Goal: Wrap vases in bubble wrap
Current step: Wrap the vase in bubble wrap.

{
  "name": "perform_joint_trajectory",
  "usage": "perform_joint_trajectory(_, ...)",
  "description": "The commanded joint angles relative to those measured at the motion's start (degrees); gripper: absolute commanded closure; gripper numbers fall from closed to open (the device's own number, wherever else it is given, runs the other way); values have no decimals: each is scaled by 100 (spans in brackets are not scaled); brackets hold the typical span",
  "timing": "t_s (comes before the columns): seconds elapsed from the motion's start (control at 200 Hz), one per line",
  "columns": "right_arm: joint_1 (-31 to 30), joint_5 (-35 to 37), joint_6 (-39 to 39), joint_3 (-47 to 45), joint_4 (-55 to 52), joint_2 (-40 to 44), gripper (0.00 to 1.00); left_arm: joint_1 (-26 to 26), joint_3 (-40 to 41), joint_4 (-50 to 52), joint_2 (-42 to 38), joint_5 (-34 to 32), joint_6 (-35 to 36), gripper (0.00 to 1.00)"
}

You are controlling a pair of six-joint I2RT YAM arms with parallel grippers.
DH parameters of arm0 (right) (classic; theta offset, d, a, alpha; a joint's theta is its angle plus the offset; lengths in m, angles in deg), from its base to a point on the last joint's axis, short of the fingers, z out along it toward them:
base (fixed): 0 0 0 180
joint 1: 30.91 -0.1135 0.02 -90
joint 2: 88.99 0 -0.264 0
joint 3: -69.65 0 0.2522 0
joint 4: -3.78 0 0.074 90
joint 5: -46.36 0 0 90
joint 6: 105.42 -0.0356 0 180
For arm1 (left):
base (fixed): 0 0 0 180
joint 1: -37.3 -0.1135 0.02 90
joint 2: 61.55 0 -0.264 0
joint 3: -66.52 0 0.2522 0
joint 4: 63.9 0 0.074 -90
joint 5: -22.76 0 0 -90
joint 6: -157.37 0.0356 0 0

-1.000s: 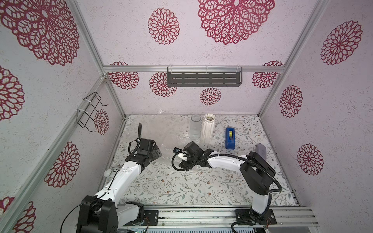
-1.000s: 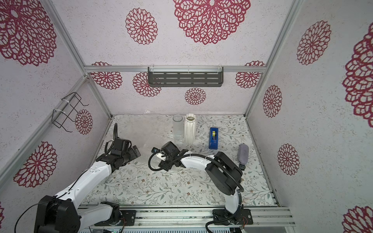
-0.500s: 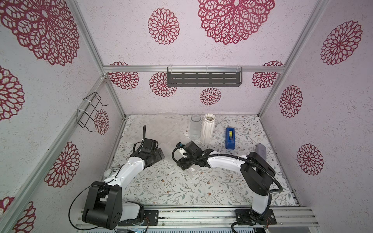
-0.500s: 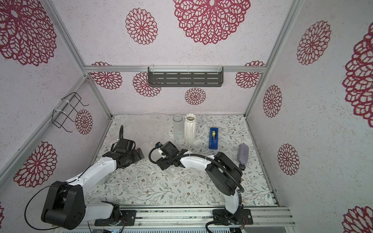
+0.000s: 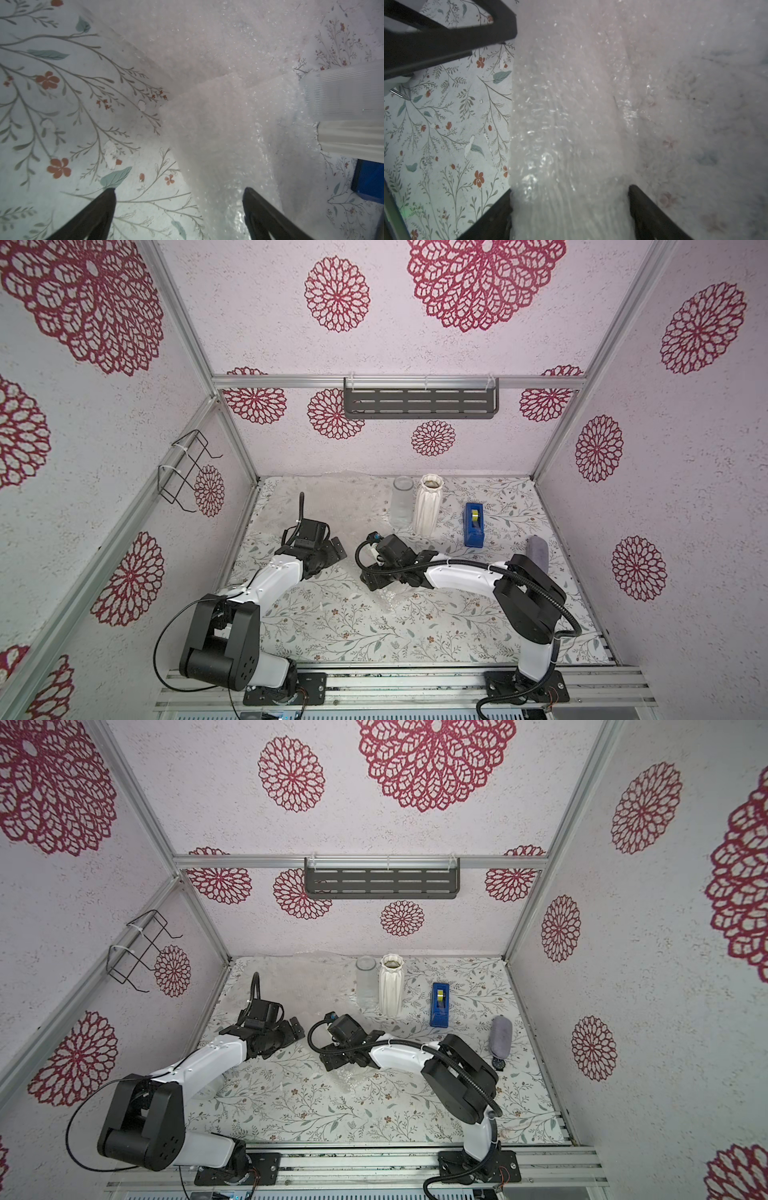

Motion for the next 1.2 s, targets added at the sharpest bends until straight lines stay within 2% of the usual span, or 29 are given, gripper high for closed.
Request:
perform_joint_trajectory(0.0, -178, -444, -553, -304, -346, -212, 19, 45, -143, -326, 190, 239, -84, 2)
perform_joint_trajectory(0.2, -180, -425, -589, -338, -228, -192, 18, 127, -274, -324, 629, 186, -119, 1)
perform_joint_trajectory(0.335, -199, -485, -585, -528, -51, -79, 14, 187, -480, -72, 944, -13, -55, 1)
perform_joint_trajectory(0.686, -189, -374, -433, -689, -3, 183, 10, 301, -705, 211, 1304, -422, 30, 1)
perform_joint_trajectory(1.196, -185, 303, -43, -868, -277, 926, 6, 513, -943, 447, 1735, -810, 169, 4)
